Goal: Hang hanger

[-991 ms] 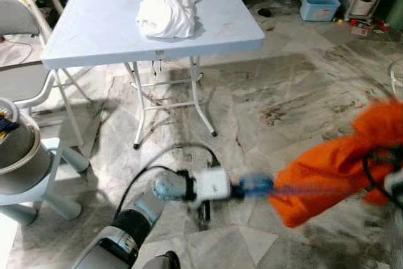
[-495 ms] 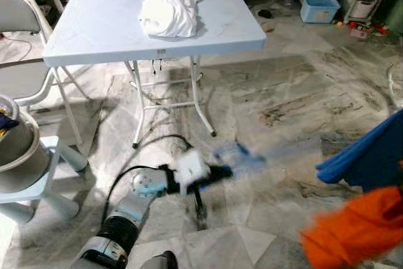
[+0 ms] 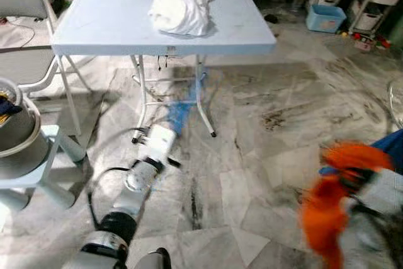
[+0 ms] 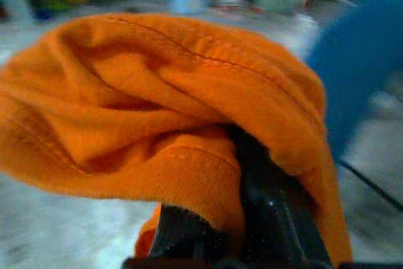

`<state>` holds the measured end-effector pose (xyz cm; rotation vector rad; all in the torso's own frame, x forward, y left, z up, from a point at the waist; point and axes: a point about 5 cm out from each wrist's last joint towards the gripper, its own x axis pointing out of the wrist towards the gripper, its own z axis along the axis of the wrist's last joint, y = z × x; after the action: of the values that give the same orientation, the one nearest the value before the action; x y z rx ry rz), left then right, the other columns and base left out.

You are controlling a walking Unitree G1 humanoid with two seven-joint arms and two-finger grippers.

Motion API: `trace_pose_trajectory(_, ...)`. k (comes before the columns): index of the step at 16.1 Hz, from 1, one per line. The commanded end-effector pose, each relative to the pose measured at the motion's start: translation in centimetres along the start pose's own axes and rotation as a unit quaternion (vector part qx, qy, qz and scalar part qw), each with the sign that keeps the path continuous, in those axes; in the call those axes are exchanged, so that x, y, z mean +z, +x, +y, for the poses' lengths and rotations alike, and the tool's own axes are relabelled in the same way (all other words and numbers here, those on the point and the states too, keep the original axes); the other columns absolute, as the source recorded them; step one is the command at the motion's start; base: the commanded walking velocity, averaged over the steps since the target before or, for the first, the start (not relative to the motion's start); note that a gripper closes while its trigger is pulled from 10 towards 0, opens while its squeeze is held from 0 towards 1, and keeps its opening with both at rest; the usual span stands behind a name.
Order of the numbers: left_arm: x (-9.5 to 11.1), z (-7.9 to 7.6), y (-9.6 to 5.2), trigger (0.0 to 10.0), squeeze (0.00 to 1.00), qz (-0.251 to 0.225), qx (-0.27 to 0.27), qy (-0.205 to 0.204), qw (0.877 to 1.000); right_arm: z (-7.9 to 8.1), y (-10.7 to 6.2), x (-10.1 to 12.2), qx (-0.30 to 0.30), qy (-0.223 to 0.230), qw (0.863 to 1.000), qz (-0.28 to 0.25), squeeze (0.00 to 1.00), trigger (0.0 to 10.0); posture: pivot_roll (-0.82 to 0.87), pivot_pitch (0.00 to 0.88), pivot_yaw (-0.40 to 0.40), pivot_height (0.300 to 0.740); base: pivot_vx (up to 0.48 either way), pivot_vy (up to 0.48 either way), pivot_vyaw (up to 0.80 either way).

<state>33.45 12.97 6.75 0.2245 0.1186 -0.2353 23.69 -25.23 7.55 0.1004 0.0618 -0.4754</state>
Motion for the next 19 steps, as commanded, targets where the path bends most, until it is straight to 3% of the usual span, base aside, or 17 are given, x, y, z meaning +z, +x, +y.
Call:
trace_pose_trajectory(1,-0.4,0.7,0.0,10.0,0.0,0.021,0.047,-0.016,0.999,0.6,-0.3,1.4,0.021,-0.006,0.999,-0.036,0.0,0.0,0.17,0.097,-0.117,0.74,0.0,0.0,0.0)
trace_pose_trajectory(4,-1.4,0.7,-0.3,10.0,0.0,0.053,0.069,-0.033,0.996,1.5,-0.3,3.0,0.023,0.009,0.997,-0.071,0.0,0.0,0.18,0.103,-0.127,0.74,0.0,0.0,0.0)
trace_pose_trajectory(10,0.1,-0.6,-0.3,10.0,0.0,0.016,-0.014,-0.017,1.0,3.6,-0.6,3.8,0.026,0.059,0.993,-0.094,0.0,0.0,0.22,0.067,-0.099,0.74,0.0,0.0,0.0)
trace_pose_trajectory(13,-0.6,1.5,-2.2,10.0,0.0,0.006,-0.037,0.017,0.999,3.3,-2.0,4.3,0.035,0.068,0.992,-0.102,0.0,0.0,0.24,0.058,-0.1,0.74,0.0,0.0,0.0)
trace_pose_trajectory(15,-2.4,3.2,-4.2,10.0,0.0,0.029,-0.027,0.033,0.999,2.9,-3.9,4.2,0.052,0.063,0.992,-0.098,0.0,0.0,0.24,0.057,-0.101,0.74,0.0,0.0,0.0)
trace_pose_trajectory(16,-3.8,4.3,-6.0,10.0,0.0,0.042,-0.014,0.05,0.998,2.2,-5.6,3.9,0.066,0.042,0.992,-0.095,0.0,0.0,0.23,0.058,-0.103,0.74,0.0,0.0,0.0)
trace_pose_trajectory(19,-5.0,4.3,-7.0,10.0,0.0,0.049,-0.009,0.051,0.997,1.1,-5.9,2.8,0.039,0.051,0.996,-0.068,0.0,0.0,0.21,0.067,-0.116,0.74,0.0,0.0,0.0)
